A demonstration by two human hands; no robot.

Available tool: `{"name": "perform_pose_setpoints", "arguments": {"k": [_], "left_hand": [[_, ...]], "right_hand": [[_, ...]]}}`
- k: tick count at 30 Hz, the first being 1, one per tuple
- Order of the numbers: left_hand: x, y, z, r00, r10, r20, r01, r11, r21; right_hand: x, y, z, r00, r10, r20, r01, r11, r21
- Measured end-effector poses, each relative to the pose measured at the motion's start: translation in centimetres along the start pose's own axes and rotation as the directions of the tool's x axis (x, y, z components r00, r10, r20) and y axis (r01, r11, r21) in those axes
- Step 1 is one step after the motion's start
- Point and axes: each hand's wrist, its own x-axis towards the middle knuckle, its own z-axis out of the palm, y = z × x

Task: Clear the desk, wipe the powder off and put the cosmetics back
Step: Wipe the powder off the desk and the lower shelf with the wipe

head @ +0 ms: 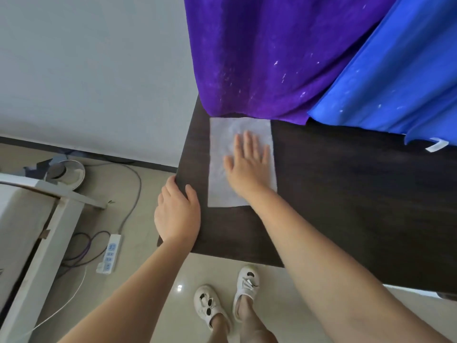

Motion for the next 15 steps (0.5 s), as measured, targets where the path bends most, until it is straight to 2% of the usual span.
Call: {"name": "perform_pose_setpoints", "arguments": {"k": [1,3,5,6,8,10,11,13,15], "left_hand": [[0.0,0.0,0.0,1.0,-0.006,0.006,0.006,1.0,0.007],[0.0,0.0,0.0,1.0,-0.009,0.016,0.008,1.0,0.008],[0.1,0.0,0.1,1.0,-0.019,0.014,0.019,1.0,0.006],[0.1,-0.1,0.2,1.0,-0.026,0.008,0.026,1.0,0.009],[0.2,-0.1,0.3,1.0,-0.026,0.001,0.026,0.999,0.023],[0.3,-0.3,0.4,1.0,-0.02,0.001,0.019,0.999,0.032],[0.3,-0.4,0.5,1.0,-0.018,0.005,0.018,0.999,0.033],[0.4,-0.3,0.6,1.0,-0.021,0.013,0.02,0.999,0.044],[0.4,-0.2,0.5,1.0,-0.024,0.016,0.023,0.998,0.057]], "right_hand": [[-0.5,-2.1,0.3,0.989,-0.146,0.028,0.147,0.989,-0.018],[-2.0,-3.8,0.9,0.919,-0.383,0.092,0.386,0.922,-0.021],[-3.5,-1.3,0.9,0.871,-0.487,0.066,0.489,0.872,-0.012],[-3.9,1.2,1.0,0.887,-0.462,0.016,0.462,0.887,-0.023],[-4.5,7.9,0.6,0.962,-0.27,-0.032,0.266,0.96,-0.087],[-4.9,15.2,-0.7,0.999,0.012,-0.053,-0.018,0.994,-0.11],[-4.9,18.0,-1.7,0.98,0.189,-0.067,-0.193,0.979,-0.071],[-3.9,20.4,-3.3,0.852,0.518,-0.078,-0.515,0.856,0.052],[-1.3,18.5,-4.1,0.725,0.686,-0.057,-0.674,0.724,0.143]]}}
